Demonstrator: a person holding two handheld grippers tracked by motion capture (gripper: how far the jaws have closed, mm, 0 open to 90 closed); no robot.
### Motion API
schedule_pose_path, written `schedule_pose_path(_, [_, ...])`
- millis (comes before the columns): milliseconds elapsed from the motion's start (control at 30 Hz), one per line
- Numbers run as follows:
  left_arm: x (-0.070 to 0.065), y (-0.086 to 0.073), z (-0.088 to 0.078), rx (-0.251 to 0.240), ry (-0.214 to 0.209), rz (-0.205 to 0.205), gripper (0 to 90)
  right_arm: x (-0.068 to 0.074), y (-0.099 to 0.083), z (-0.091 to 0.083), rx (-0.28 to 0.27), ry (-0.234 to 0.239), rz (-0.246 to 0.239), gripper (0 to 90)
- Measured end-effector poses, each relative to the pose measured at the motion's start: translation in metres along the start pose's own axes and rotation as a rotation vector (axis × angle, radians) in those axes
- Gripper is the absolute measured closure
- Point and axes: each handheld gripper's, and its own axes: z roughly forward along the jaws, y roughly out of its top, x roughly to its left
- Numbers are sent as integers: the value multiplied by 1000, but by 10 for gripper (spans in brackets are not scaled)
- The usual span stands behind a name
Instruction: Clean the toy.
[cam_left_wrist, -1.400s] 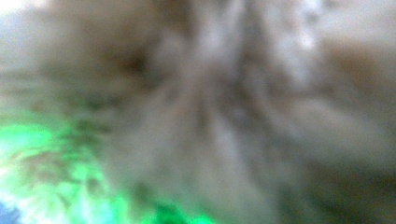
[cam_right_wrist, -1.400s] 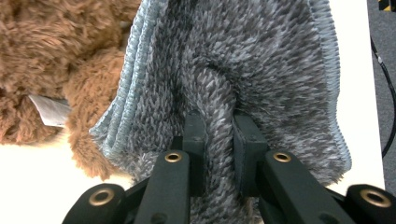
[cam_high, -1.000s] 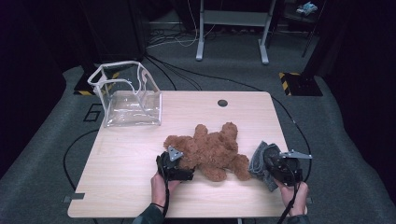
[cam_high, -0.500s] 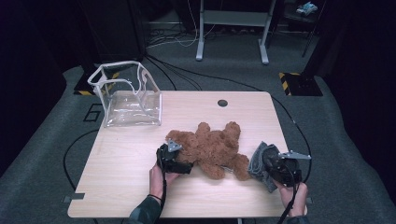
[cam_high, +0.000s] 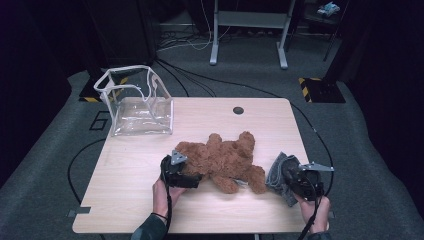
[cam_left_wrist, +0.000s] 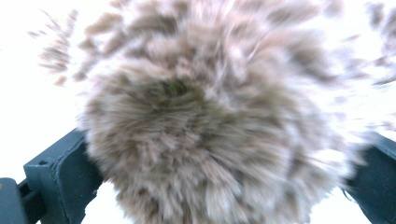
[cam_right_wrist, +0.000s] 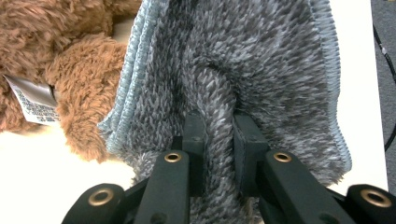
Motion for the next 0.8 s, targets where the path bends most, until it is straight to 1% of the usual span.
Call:
schedule_pose_path(67, [-5, 1, -10, -31, 7, 3, 0, 1, 1, 0, 1, 0, 6, 776])
schedule_pose_path(133, [-11, 1, -16, -47, 12, 14, 0, 2, 1, 0, -3, 3, 0, 776])
schedule_pose_path(200, [-19, 1, -19, -69, 17, 7, 0, 3, 2, 1, 0, 3, -11, 775])
schedule_pose_path(233, [-22, 1, -20, -71, 18, 11, 0, 4, 2, 1, -2, 4, -4, 775])
schedule_pose_path(267, [-25, 1, -19, -80, 33, 17, 0, 4, 2, 1, -2, 3, -4, 775])
schedule_pose_path(300, [-26, 2, -17, -73, 40, 26, 25, 4, 2, 1, -2, 4, -3, 775])
schedule_pose_path(367, [-23, 3, -11, -72, 67, 24, 77, 4, 3, 2, -1, 4, -14, 774])
schedule_pose_path(400, [-19, 4, -9, -74, 72, 18, 113, 5, 3, 2, -4, 6, -8, 774])
schedule_pose_path(467, [-12, 7, -4, -79, 73, 8, 145, 6, 3, 2, -3, 7, -9, 773])
schedule_pose_path(567, [-5, 13, 4, -80, 71, 15, 158, 5, 2, 2, -2, 5, -12, 773])
schedule_pose_path(600, [-2, 15, 7, -72, 68, 22, 157, 5, 2, 3, -4, 6, -4, 773])
schedule_pose_path(667, [0, 18, 12, -75, 71, 27, 155, 5, 2, 3, -3, 6, 0, 773])
schedule_pose_path(700, [2, 21, 15, -64, 70, 34, 152, 5, 2, 3, -2, 6, 0, 773])
schedule_pose_path(733, [3, 23, 18, -68, 71, 30, 146, 4, 2, 3, -1, 6, 0, 773])
schedule_pose_path(767, [5, 25, 20, -63, 66, 36, 146, 4, 2, 4, 0, 4, 7, 774])
schedule_pose_path(800, [6, 27, 22, -59, 69, 33, 143, 4, 3, 4, -2, 3, 5, 773])
